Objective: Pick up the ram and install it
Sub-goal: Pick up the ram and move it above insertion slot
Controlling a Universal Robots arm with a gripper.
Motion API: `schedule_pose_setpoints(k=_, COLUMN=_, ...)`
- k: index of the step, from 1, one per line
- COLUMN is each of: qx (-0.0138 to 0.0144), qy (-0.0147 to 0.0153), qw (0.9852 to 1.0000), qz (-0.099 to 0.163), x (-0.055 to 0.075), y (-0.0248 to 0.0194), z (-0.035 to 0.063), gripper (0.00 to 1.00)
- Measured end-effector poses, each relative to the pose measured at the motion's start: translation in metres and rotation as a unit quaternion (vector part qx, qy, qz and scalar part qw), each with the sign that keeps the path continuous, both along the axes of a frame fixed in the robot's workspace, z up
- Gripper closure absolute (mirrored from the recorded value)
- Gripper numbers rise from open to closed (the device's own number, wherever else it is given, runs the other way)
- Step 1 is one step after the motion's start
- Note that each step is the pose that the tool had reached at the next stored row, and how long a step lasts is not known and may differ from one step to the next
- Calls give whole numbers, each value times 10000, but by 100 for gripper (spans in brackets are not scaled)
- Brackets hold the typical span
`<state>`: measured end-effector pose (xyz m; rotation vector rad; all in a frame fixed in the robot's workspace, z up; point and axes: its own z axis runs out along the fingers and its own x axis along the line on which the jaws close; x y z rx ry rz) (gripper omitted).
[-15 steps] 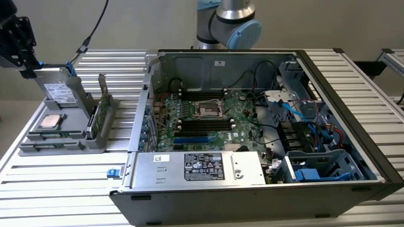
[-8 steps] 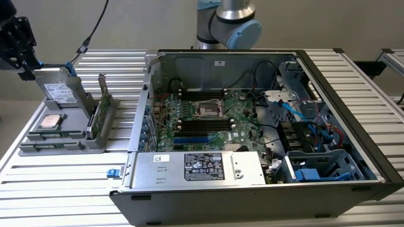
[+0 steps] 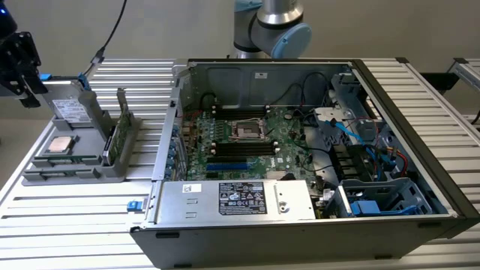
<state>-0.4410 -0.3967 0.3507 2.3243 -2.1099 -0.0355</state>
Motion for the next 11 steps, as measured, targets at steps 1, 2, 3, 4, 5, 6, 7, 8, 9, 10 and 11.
schedule_pose_setpoints(k=1, qx=2, qy=0, qw=10000, qz=4, x=-4, y=-23, z=-18, gripper=55)
schedule_pose_setpoints(k=2, qx=4, qy=0, qw=10000, qz=8, x=-8, y=-46, z=-35, gripper=55)
schedule_pose_setpoints(k=3, qx=7, qy=0, qw=10000, qz=12, x=-14, y=-71, z=-53, gripper=55)
schedule_pose_setpoints(k=4, qx=8, qy=0, qw=10000, qz=15, x=-19, y=-90, z=-68, gripper=55)
schedule_pose_setpoints(k=5, qx=10, qy=1, qw=10000, qz=19, x=-25, y=-111, z=-84, gripper=55)
schedule_pose_setpoints(k=6, qx=11, qy=0, qw=10000, qz=23, x=-31, y=-133, z=-101, gripper=55)
schedule_pose_setpoints(k=7, qx=13, qy=0, qw=10000, qz=26, x=-37, y=-154, z=-116, gripper=55)
schedule_pose_setpoints(k=8, qx=14, qy=0, qw=10000, qz=30, x=-46, y=-175, z=-131, gripper=55)
schedule_pose_setpoints(k=9, qx=15, qy=0, qw=10000, qz=31, x=-57, y=-193, z=-143, gripper=55)
schedule_pose_setpoints(k=10, qx=14, qy=0, qw=10000, qz=34, x=-68, y=-208, z=-154, gripper=55)
schedule_pose_setpoints(k=11, qx=14, qy=0, qw=10000, qz=36, x=-79, y=-223, z=-164, gripper=55)
